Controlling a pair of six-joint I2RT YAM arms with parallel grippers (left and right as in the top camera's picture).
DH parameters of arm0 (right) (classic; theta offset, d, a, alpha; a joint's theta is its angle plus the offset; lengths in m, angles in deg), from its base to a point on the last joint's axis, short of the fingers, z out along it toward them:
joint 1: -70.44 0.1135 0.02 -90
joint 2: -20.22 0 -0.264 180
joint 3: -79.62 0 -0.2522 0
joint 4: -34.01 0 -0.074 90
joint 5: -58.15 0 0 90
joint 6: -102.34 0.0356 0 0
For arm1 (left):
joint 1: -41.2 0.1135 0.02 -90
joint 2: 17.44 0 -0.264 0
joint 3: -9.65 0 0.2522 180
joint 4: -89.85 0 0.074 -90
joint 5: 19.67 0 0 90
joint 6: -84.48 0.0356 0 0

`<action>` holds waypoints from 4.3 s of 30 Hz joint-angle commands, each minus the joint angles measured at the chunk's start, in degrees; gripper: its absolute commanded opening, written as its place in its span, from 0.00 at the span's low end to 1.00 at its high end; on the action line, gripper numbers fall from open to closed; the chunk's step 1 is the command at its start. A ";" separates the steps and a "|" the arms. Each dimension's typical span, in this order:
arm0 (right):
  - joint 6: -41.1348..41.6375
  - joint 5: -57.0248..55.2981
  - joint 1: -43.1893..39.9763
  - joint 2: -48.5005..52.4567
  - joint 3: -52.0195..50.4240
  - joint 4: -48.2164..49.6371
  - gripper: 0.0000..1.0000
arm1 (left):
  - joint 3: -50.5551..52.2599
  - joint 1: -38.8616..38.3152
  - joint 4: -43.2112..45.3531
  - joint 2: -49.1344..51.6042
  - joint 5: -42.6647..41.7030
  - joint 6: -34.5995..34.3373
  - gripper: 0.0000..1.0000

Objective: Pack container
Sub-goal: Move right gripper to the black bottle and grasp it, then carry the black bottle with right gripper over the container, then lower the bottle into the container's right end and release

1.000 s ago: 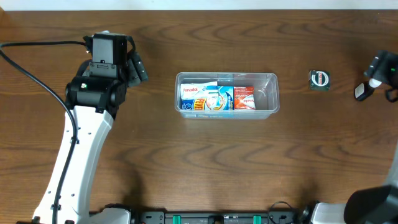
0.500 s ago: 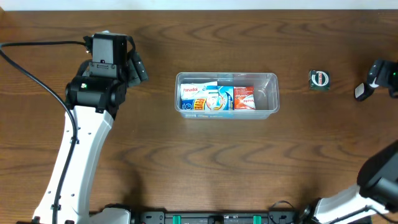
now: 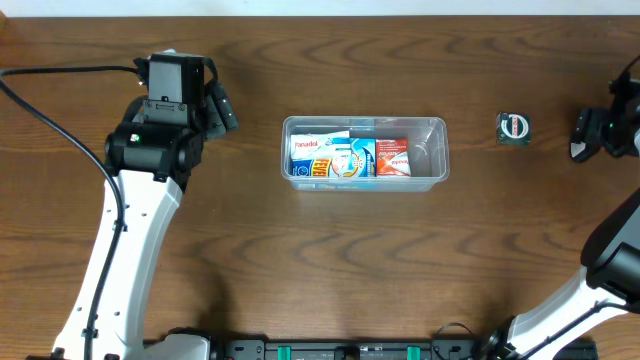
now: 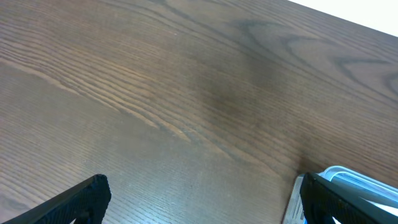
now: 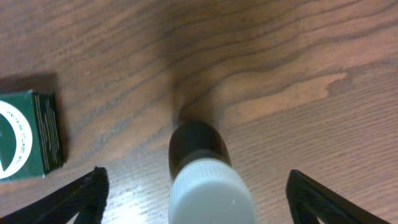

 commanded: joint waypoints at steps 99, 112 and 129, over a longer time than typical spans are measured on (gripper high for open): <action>26.53 -9.09 48.13 -11.85 2.21 -16.48 0.03 | -0.66 0.24 0.00 0.33 0.90 0.57 0.98; 29.07 -10.43 48.13 -9.84 -3.26 -11.52 0.04 | -0.66 0.24 0.00 0.33 0.90 0.57 0.98; 29.07 -10.60 48.13 -9.84 -13.22 1.31 0.08 | -0.66 0.24 0.00 0.33 0.90 0.57 0.98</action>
